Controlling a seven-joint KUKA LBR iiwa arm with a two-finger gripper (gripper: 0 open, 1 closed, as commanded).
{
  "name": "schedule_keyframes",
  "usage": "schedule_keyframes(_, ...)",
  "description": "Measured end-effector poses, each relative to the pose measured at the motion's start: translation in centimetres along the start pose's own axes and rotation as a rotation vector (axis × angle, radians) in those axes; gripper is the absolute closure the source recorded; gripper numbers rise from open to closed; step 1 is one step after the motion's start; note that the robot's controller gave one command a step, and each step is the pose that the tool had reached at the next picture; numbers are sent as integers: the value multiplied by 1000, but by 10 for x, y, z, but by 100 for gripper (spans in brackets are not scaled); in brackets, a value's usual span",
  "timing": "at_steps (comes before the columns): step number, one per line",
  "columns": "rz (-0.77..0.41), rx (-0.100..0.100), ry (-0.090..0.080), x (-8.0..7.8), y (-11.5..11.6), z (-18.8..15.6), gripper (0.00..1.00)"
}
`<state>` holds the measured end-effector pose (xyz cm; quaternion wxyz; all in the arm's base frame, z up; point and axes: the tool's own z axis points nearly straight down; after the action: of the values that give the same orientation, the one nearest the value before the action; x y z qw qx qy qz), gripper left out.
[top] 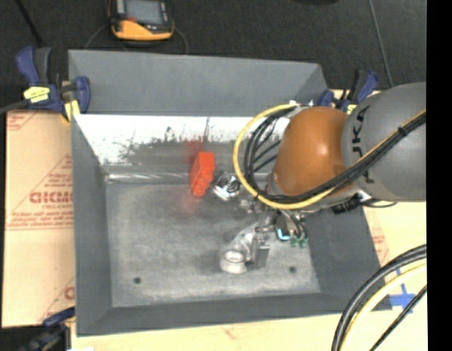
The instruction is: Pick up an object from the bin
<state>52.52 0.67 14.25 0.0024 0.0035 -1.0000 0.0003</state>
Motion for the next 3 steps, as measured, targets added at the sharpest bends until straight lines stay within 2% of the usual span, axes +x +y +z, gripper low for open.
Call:
schedule_keyframes(1,-403,1,-5,-1,-26,74,0)
schedule_keyframes(2,-672,4,-9,-30,-61,72,0)
schedule_keyframes(3,-664,3,-8,-52,-90,72,0)
